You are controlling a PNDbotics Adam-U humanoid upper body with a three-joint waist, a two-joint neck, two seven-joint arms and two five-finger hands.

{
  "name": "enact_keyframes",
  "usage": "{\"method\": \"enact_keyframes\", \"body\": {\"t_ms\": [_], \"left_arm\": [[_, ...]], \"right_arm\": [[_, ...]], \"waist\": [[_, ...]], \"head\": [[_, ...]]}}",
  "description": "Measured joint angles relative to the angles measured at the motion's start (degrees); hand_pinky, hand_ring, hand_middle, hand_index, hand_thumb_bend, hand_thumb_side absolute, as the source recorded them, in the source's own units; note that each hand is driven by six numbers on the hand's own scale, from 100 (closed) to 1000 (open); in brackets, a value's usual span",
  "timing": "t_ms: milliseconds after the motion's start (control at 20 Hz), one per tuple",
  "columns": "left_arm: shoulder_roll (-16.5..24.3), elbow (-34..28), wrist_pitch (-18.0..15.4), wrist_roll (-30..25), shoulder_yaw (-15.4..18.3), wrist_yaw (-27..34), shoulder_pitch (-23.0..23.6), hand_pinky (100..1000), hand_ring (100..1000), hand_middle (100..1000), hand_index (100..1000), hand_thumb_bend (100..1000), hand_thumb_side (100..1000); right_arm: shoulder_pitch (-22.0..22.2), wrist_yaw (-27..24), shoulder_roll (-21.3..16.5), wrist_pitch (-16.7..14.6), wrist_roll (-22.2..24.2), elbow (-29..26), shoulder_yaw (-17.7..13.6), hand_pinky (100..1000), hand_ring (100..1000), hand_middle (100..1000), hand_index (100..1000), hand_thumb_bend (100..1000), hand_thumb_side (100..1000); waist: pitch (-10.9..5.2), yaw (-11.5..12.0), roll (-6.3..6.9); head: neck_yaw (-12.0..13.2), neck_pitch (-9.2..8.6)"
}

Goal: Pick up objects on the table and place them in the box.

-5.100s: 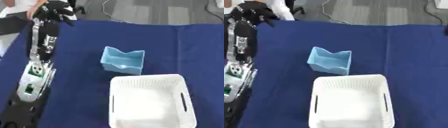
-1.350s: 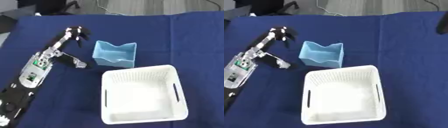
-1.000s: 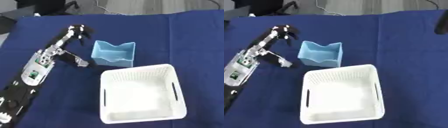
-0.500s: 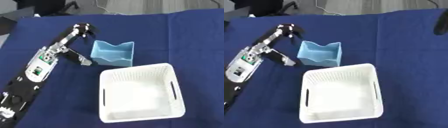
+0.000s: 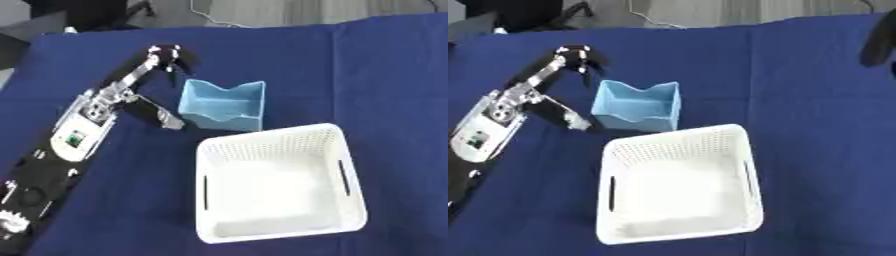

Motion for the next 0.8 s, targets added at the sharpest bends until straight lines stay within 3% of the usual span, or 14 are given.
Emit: {"method": "enact_keyframes", "body": {"t_ms": [800], "left_arm": [[1.0, 2.4, -1.3, 1.2, -0.8, -6.4, 2.6, 438, 662, 707, 793, 1000, 366]], "right_arm": [[0.0, 0.0, 0.0, 0.4, 0.2, 0.0, 0.0, 619, 708, 814, 801, 100, 682]], "waist": [[0.42, -1.1, 0.67]], "head": [[-0.5, 0.02]]}}
